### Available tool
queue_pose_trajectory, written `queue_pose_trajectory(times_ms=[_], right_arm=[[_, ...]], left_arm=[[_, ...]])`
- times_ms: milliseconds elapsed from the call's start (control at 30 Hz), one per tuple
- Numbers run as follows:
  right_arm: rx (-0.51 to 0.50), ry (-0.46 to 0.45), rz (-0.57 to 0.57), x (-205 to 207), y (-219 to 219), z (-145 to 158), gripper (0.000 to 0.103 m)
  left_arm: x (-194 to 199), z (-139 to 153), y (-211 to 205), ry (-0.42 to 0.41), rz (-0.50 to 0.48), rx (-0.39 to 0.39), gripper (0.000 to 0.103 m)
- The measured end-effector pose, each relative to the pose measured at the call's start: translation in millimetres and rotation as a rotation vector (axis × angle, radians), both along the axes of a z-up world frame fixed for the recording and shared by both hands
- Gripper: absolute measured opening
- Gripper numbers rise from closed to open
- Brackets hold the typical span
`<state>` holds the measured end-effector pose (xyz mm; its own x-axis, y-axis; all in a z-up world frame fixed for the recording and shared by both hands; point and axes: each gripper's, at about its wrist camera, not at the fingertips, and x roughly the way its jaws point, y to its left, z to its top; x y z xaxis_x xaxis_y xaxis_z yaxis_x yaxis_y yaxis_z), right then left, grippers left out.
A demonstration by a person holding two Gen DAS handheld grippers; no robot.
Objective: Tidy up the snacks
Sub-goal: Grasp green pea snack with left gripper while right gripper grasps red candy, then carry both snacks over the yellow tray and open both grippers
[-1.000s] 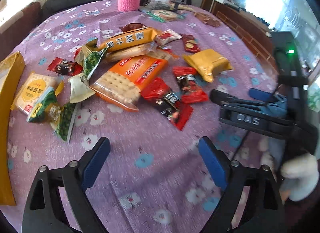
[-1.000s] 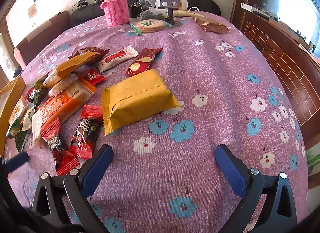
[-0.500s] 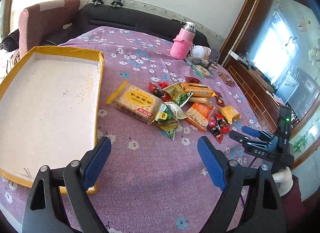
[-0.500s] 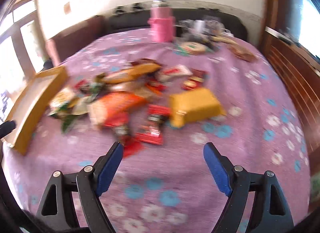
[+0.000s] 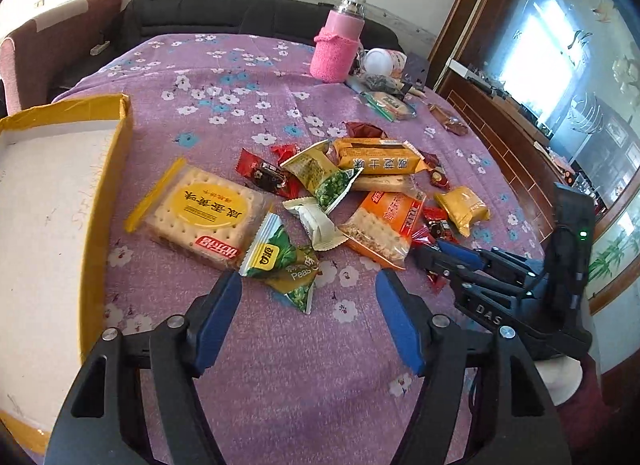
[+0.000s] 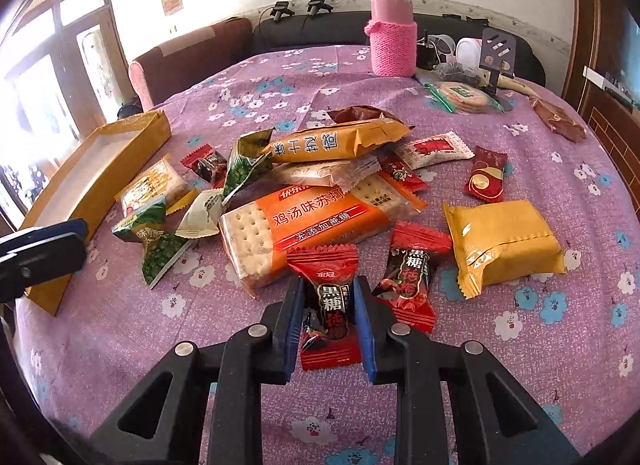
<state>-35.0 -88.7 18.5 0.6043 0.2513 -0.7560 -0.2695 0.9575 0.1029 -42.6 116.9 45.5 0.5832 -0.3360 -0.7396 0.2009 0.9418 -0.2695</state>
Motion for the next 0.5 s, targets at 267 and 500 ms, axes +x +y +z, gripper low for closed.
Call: queue_pose_trajectory(times_ms=[267, 500], right_arm=[[0.071, 0.015, -0.015, 2.1, -11.1, 0.8, 0.025], [0.084, 0.008, -0.018, 0.7, -12.3, 0.9, 0.025]], left_arm=[[23.8, -20.1, -26.2, 0.006, 0.015, 0.108, 0.063], [24.6, -25.3, -22.8, 0.004, 0.034, 0.079, 0.035]])
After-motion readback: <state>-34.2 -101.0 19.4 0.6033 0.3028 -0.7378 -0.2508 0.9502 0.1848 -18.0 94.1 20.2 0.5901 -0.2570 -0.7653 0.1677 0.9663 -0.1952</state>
